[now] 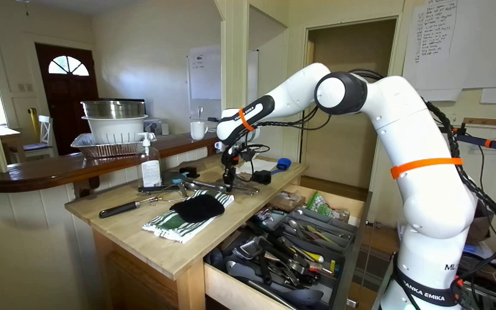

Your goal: Move a spoon to the left

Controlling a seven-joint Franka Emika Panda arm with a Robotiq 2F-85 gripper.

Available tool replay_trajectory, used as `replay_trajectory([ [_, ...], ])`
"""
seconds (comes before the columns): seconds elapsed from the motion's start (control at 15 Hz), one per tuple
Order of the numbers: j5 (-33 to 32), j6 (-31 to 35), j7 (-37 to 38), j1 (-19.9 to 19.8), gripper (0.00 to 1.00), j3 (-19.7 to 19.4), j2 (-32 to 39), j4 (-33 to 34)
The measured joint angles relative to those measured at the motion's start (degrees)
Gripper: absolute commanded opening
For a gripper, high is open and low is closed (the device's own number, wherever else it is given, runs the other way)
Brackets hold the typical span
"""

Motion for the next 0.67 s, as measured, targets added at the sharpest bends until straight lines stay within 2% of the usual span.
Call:
replay_trajectory([
  [0.13, 1.11, -2.17, -1.82, -0.47, 0.02, 0.68, 1.04, 1.28],
  [0.2, 1.32, -3.01, -2.45, -0.53, 0.33, 0.81, 1.49, 1.90],
  [0.27, 1.33, -3.41, -2.68, -0.53, 0.34, 0.83, 1.87, 2.43],
  [0.67, 2.62, -5.30, -2.20, -0.84, 0.78, 0.73, 1.91, 3.94],
])
